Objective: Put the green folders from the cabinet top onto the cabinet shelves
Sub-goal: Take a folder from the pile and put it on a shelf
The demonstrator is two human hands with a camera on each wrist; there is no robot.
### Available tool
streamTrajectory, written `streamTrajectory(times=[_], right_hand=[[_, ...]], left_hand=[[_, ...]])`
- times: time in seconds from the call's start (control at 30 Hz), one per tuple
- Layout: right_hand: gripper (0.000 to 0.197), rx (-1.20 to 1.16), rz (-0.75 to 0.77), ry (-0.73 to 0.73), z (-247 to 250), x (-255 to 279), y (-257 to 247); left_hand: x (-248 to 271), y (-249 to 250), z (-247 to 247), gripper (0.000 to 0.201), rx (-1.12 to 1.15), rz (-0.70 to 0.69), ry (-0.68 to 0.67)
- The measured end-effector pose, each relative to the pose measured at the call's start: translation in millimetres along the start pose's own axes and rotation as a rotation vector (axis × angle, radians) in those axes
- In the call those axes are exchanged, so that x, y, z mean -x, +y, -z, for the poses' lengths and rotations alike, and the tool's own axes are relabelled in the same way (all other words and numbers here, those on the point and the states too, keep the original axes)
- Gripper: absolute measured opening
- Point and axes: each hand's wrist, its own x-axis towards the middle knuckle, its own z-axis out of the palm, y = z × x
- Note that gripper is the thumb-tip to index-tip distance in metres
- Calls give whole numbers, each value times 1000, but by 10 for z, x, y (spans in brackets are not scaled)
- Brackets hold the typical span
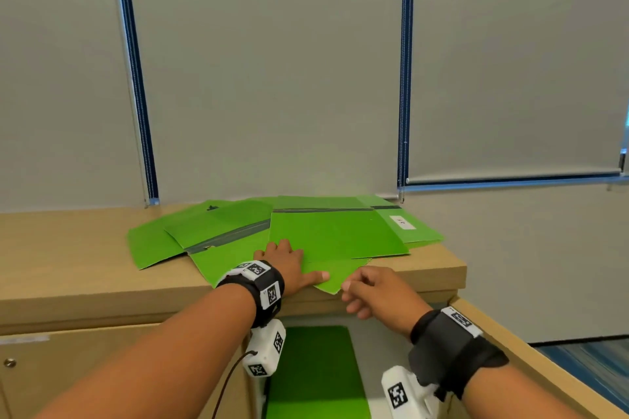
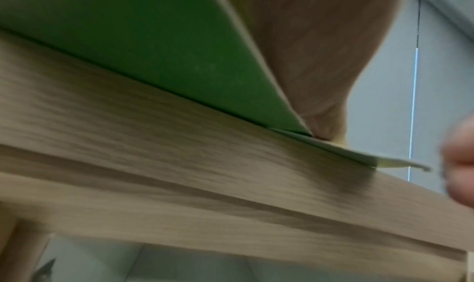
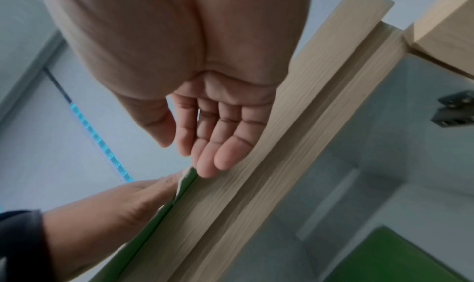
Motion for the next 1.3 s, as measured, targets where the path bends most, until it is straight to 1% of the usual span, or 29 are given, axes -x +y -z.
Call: streamTrajectory(times=[0.1,0.17,0.2,0.33,0.4,0.47,0.5,0.57,0.63,0.67,0.73,0.77,0.87,0.9,0.93,1.0,1.03,1.1,1.2,1.27,1.3], right_hand=[[12,-144,-118,55,-3,-110,-30],[16,-218,-211,51,-2,-154,-57],[20,-235,-247,54,-2,-167,-68],[40,-246,-325,117,-18,-162,-144],[50,-241,-330,151,-32,-158,-191],[53,-263,-294,199,-43,-172,-260],[49,-292,-260,223,-53,-181,-308],[29,-392,-182,271,-77,-203,-395],[9,-504,-100,305,-89,-196,-487],[9,-559,-47,290,-80,-189,-515],[32,-673,31,227,-30,-177,-541],[38,-704,62,201,-1,-161,-567],[42,-742,114,151,125,-85,-676],[43,-751,123,135,160,-58,-709],[43,-748,138,116,184,-21,-752],[43,-738,162,91,206,37,-821],[43,-736,176,81,210,57,-852],[44,-717,201,71,197,93,-909],[46,-686,244,85,149,130,-996],[48,-641,284,150,141,115,-1025],[50,-591,309,203,139,105,-1047]], left_hand=[[33,59,-6,82,71,-2,69],[83,115,10,71,154,-29,63],[118,142,29,65,155,-48,61],[295,197,172,56,-17,-113,138],[388,202,247,56,-17,-126,168],[496,206,321,59,25,-136,218],[557,212,352,62,46,-144,244],[681,241,376,65,84,-173,268],[788,227,390,69,180,-186,265],[825,188,409,71,262,-183,270],[845,26,463,66,446,-159,308],[845,-91,504,62,513,-133,355],[807,-433,657,52,610,-36,556],[799,-525,724,52,636,3,592],[787,-607,784,54,678,44,608],[785,-727,904,59,821,108,596],[789,-773,954,60,913,111,596],[832,-815,1041,54,1069,61,645],[966,-792,1126,33,1088,-56,818],[1052,-755,1175,20,1110,-91,912],[1090,-732,1199,16,1145,-106,936]])
